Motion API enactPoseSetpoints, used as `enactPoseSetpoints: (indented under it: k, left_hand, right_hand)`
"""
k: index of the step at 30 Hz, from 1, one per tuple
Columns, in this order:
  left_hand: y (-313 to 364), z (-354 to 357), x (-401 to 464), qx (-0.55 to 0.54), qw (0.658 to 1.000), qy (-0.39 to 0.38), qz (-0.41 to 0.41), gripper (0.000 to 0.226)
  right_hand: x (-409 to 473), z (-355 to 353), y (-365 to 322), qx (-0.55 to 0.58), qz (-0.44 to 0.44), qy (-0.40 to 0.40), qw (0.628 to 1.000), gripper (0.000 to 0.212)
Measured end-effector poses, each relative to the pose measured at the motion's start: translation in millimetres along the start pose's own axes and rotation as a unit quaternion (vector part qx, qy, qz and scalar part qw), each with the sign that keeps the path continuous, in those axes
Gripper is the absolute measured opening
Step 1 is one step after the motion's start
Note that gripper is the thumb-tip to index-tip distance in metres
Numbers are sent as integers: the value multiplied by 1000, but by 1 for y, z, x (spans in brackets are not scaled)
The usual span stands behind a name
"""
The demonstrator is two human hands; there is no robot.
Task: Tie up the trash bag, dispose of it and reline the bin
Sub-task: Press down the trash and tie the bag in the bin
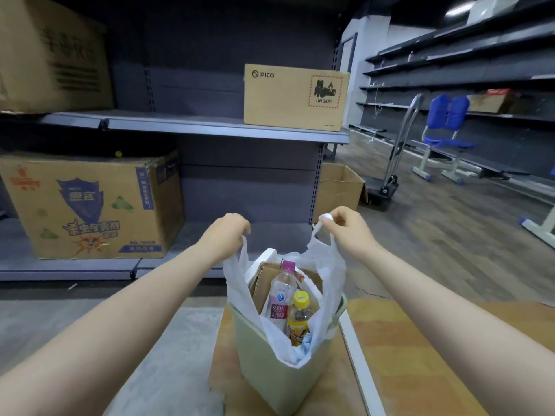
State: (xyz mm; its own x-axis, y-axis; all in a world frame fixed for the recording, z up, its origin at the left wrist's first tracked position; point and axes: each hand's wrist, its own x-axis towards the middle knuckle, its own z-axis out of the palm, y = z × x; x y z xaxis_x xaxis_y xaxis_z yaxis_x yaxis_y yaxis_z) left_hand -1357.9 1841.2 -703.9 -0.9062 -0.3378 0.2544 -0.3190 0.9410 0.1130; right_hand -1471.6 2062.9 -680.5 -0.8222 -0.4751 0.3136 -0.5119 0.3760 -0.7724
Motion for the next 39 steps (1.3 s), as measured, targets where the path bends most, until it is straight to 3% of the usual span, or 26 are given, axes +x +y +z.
enactPoseSetpoints:
  k: [3,5,10,13,17,21,25,30,37,39]
  left_hand:
    - [6,-16,-2,46,995,-85,17,13]
    - [8,-30,0,35,994,-98,16,8]
    - [3,-43,13,-56,998,29,-14,7]
    - [3,-41,12,-73,996,59,-9,4]
    - [-9,-42,14,-146,976,147,-66,5]
    - [-25,-25,0,-145,984,73,-76,2]
    - [-39,-31,-8,-232,961,88,-120,13]
    - [-45,-33,-16,-250,961,62,-102,18]
    - [-47,-30,-34,-311,946,80,-39,20]
    - [-54,-25,-42,-325,940,98,-17,22]
  right_hand:
    - [2,9,0,-20,-15,-9,1000,16]
    - [5,11,-5,8,-2,-3,1000,15]
    - [22,-4,-35,83,-26,104,991,18]
    - [25,0,-46,77,-41,69,994,21]
    - [29,0,-65,108,-64,109,986,24]
    - [19,26,-56,97,-60,29,993,19]
    - [21,45,-68,120,-78,18,990,22]
    - [8,77,-74,18,-144,-116,983,7]
    - [-14,136,-80,6,-130,-204,970,48]
    - [-17,156,-80,-19,-147,-194,970,53]
